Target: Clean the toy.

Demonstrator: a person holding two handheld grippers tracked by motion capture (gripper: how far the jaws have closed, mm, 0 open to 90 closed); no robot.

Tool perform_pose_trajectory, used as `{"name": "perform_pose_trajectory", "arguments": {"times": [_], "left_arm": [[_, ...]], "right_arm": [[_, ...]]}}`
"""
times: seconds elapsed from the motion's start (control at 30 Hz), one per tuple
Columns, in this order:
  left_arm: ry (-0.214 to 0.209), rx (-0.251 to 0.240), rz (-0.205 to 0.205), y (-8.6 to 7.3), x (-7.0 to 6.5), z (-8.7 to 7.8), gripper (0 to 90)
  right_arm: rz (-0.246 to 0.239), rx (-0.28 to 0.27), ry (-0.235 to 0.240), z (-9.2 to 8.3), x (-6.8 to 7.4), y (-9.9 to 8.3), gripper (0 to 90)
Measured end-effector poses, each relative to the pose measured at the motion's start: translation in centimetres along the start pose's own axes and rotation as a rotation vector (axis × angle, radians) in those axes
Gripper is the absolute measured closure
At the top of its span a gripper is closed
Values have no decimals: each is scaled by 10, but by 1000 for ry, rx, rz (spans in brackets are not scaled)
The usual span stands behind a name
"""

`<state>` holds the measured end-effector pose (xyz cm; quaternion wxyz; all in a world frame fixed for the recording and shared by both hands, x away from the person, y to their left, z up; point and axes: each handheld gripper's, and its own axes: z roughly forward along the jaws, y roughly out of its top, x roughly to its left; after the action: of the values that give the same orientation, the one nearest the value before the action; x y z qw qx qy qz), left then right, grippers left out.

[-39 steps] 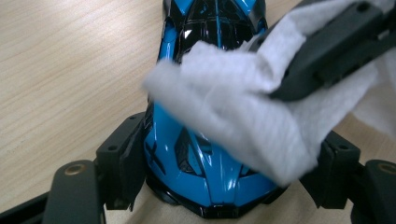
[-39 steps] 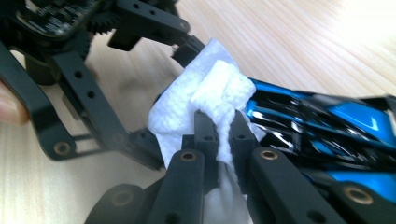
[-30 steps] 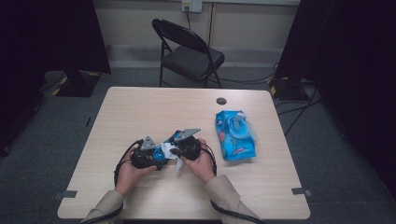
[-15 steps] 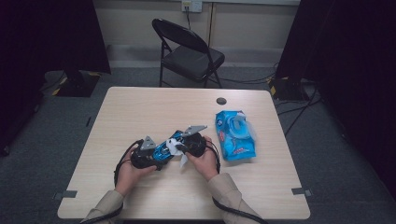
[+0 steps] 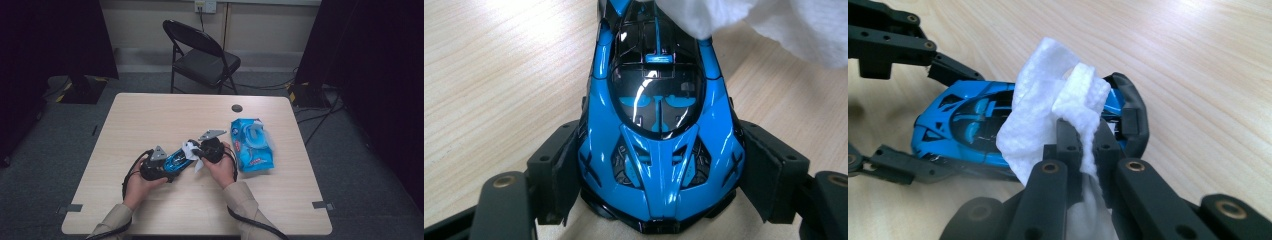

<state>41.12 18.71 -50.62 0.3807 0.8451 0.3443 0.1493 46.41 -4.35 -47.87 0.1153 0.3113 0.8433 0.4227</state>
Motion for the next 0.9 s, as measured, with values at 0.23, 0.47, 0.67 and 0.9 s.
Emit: {"name": "perform_pose_trajectory", "arguments": {"times": [0.23, 0.47, 0.67, 0.9], "left_arm": [[0, 0, 0, 0, 0, 0, 260], [0, 0, 0, 0, 0, 0, 260], [0, 0, -1, 0, 0, 0, 260], [0, 0, 0, 0, 0, 0, 260]], "right_arm": [[31, -3, -33, -1, -7, 1, 869], [60, -28, -50, -12, -12, 9, 869], [58, -69, -27, -22, -8, 17, 868], [10, -77, 38, -15, 13, 25, 868]]}}
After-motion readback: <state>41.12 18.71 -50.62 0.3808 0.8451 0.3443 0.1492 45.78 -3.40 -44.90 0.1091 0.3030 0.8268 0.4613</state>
